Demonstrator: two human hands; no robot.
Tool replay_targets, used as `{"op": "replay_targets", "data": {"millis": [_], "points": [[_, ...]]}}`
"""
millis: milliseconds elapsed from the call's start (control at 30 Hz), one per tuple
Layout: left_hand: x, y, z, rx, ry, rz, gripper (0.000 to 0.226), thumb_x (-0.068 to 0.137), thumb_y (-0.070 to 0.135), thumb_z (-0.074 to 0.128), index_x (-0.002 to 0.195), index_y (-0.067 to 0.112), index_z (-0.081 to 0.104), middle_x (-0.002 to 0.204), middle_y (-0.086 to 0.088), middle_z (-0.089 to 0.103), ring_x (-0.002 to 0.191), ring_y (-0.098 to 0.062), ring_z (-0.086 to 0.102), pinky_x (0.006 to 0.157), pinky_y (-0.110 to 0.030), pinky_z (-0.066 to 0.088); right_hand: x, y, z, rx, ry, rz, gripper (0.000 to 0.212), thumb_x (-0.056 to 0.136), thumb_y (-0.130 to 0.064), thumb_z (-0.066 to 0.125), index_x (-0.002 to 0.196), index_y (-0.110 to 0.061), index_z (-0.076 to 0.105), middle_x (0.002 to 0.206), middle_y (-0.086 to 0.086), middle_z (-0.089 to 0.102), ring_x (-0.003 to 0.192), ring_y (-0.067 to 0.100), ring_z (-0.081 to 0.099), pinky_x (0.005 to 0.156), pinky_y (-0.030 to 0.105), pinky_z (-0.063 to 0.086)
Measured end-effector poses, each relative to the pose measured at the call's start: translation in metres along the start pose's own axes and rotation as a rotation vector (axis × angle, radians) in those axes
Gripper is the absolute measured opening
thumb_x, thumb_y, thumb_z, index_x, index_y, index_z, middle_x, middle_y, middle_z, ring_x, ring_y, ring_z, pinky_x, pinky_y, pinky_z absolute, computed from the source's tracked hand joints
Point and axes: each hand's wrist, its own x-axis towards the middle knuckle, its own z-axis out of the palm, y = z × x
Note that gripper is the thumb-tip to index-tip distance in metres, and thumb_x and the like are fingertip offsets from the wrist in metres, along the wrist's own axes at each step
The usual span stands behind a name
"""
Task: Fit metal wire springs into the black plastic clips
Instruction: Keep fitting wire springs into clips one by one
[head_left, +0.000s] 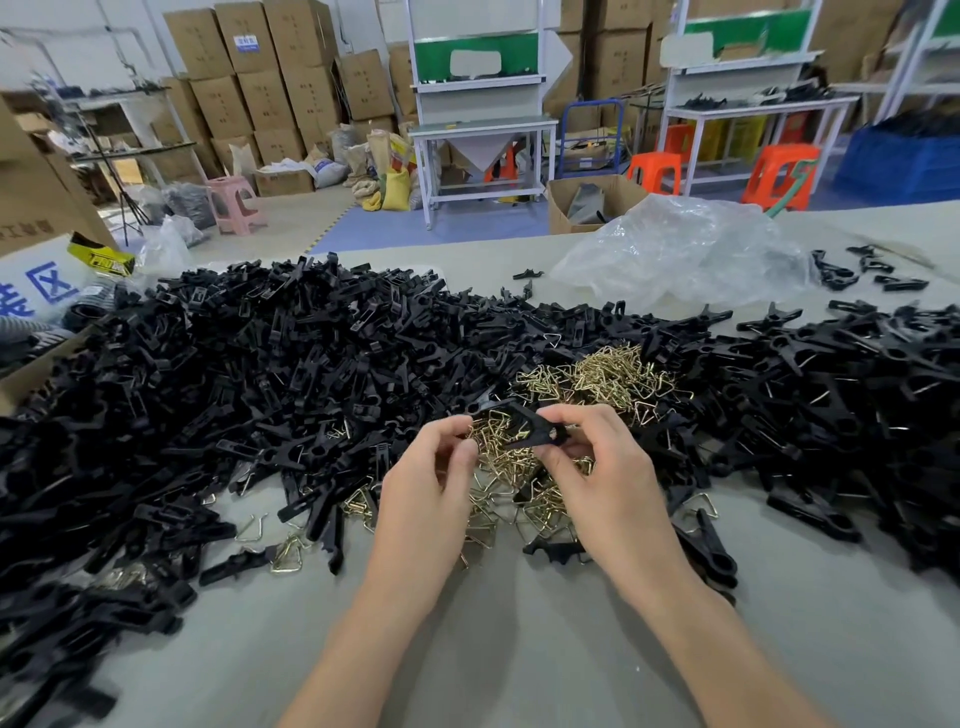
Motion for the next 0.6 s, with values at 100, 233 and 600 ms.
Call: {"op": "replay_targets", "data": {"millis": [100, 233, 600], "points": [[-0.002, 0.001, 0.000, 0.069, -0.002, 0.051, 0.025, 0.104, 0.022, 0.049, 0.109, 0.042, 0.063, 0.100, 0.019, 0.059, 0.087, 0.003, 0.059, 0.071, -0.010, 0.041, 0.000, 0.000, 0.000, -0.019, -0.010, -0.002, 0.031, 0.094, -0.017, 0.071, 0.115, -0.038, 0.063, 0.113, -0.023, 0.058, 0.099, -0.001, 0.062, 0.081, 0.014, 0.050], [-0.002, -0.006, -0.005, 0.361, -0.076, 0.212, 0.041, 0.098, -0.001, 0.050, 0.122, 0.029, 0.065, 0.104, 0.014, 0.045, 0.088, -0.005, 0.054, 0.066, -0.014, 0.043, 0.000, 0.001, -0.001, -0.024, -0.020, 0.001, 0.029, 0.094, -0.018, 0.071, 0.116, -0.037, 0.064, 0.113, -0.023, 0.057, 0.098, -0.001, 0.062, 0.080, 0.015, 0.051], [0.006, 0.005, -0.020, 0.409, 0.047, 0.308, 0.029, 0.095, 0.011, 0.065, 0.119, 0.027, 0.069, 0.092, 0.018, 0.069, 0.091, -0.008, 0.059, 0.080, -0.022, 0.049, 0.000, 0.002, 0.001, -0.030, -0.050, -0.017, 0.031, 0.094, -0.016, 0.071, 0.117, -0.036, 0.065, 0.112, -0.020, 0.058, 0.100, -0.002, 0.061, 0.086, 0.010, 0.047]]}}
